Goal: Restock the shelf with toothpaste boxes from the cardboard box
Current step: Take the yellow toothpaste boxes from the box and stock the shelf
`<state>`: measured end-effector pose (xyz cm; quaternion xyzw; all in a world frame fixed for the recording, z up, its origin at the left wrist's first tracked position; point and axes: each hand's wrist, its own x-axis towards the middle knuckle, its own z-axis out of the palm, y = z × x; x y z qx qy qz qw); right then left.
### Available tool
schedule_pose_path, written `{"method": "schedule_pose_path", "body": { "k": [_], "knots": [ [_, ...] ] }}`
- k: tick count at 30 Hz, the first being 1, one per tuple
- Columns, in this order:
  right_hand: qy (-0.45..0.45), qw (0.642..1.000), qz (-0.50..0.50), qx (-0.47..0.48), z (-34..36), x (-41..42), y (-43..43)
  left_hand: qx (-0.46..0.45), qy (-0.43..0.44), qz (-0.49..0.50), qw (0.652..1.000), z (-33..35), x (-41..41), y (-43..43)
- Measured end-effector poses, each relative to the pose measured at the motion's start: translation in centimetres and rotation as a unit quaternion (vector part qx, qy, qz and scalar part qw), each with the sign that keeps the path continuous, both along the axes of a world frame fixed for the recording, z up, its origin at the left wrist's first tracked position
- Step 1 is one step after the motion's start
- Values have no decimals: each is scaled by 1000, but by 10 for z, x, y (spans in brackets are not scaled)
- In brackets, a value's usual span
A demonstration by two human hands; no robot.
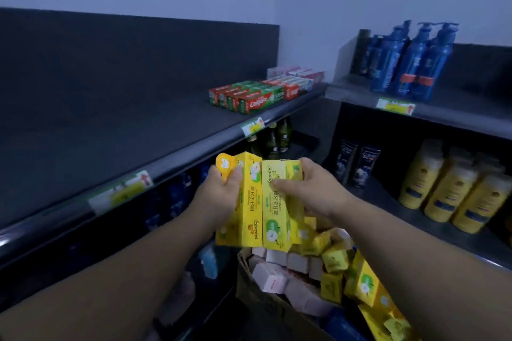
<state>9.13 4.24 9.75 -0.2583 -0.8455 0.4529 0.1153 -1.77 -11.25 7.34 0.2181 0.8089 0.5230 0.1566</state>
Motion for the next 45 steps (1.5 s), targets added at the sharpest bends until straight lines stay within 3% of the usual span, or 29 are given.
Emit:
{"method": "schedule_pose_path", "body": {
  "k": [6,14,20,26,32,39,45],
  "knots": [
    [-26,992,114,42,0,-26,-61,-36,-19,91,995,-2,23,-82],
    [-68,951,301,23,7,-47,-168,-90,66,211,971,12,59,-205],
    [23,921,373,115,36,-39,-281,-142,226,332,905,33,98,-325],
    [97,897,414,120,60,-22,-418,-209,316,370,848,53,151,-469],
    [133,852,489,130,71,-7,-553,-272,329,391,815,60,191,-599],
    [119,815,548,143,81,-7,-663,-331,275,423,797,71,216,-699],
    [140,812,539,177,91,-28,-722,-363,282,439,772,81,215,-760]
  ]
}}
